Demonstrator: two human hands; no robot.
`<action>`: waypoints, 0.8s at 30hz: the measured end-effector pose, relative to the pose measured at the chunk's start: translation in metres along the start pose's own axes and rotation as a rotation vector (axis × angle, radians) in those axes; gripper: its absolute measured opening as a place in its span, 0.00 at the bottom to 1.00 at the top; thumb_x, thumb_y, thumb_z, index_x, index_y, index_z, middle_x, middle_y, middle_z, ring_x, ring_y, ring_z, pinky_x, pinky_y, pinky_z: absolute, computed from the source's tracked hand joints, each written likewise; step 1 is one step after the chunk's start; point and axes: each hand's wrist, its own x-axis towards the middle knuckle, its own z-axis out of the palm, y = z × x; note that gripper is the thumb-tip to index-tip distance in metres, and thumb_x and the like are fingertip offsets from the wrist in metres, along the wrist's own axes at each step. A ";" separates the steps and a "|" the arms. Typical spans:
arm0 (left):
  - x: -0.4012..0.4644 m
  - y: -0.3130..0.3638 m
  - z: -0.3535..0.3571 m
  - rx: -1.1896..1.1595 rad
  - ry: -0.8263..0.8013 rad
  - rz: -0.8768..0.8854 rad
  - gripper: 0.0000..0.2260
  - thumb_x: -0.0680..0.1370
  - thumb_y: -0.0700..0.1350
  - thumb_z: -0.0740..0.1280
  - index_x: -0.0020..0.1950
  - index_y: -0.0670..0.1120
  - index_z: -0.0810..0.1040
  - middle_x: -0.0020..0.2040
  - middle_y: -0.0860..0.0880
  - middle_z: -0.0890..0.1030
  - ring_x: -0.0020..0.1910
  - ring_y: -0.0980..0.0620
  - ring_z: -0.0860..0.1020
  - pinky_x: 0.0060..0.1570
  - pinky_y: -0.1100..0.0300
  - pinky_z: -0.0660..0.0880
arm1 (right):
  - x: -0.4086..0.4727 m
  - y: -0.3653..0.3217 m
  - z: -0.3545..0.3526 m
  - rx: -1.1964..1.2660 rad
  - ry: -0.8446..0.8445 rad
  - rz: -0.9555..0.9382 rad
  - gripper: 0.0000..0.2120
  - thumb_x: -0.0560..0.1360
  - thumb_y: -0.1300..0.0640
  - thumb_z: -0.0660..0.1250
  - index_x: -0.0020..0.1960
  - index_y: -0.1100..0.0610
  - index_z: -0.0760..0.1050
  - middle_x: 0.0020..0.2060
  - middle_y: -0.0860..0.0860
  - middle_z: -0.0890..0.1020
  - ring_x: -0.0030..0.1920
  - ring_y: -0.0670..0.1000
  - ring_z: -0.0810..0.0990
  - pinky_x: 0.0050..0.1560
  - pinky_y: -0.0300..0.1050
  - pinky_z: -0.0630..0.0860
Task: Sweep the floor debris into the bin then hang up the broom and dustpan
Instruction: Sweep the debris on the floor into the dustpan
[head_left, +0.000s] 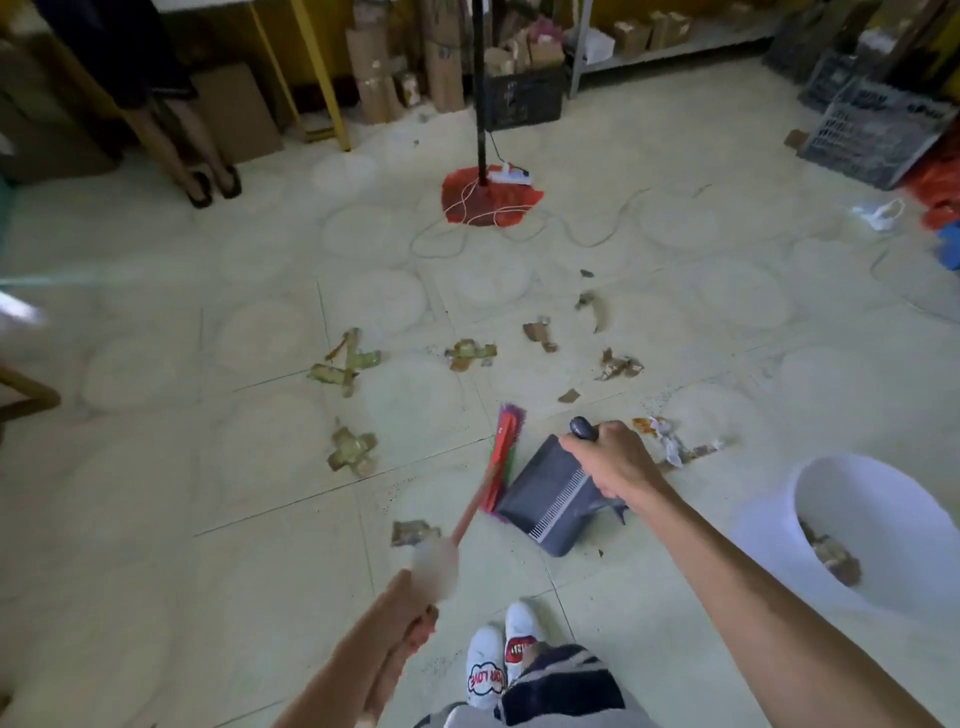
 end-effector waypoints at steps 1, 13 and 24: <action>0.000 -0.021 -0.002 0.034 0.024 -0.035 0.11 0.82 0.43 0.55 0.48 0.38 0.72 0.25 0.48 0.71 0.16 0.54 0.63 0.18 0.64 0.59 | 0.007 -0.005 0.001 -0.012 0.021 -0.010 0.16 0.70 0.50 0.67 0.28 0.57 0.71 0.20 0.51 0.72 0.22 0.53 0.72 0.25 0.45 0.71; -0.059 -0.001 -0.075 -0.095 0.212 -0.134 0.09 0.82 0.36 0.55 0.55 0.32 0.71 0.27 0.46 0.73 0.13 0.56 0.68 0.14 0.66 0.65 | 0.024 -0.062 0.056 -0.001 -0.007 -0.095 0.17 0.71 0.51 0.64 0.28 0.59 0.71 0.25 0.53 0.76 0.28 0.57 0.77 0.32 0.51 0.78; -0.078 0.044 -0.026 -0.764 -0.073 -0.018 0.12 0.82 0.35 0.50 0.40 0.41 0.65 0.23 0.51 0.66 0.14 0.58 0.61 0.11 0.68 0.60 | 0.038 -0.070 0.057 0.079 -0.034 -0.056 0.15 0.71 0.53 0.64 0.28 0.57 0.67 0.23 0.52 0.72 0.21 0.52 0.69 0.15 0.32 0.61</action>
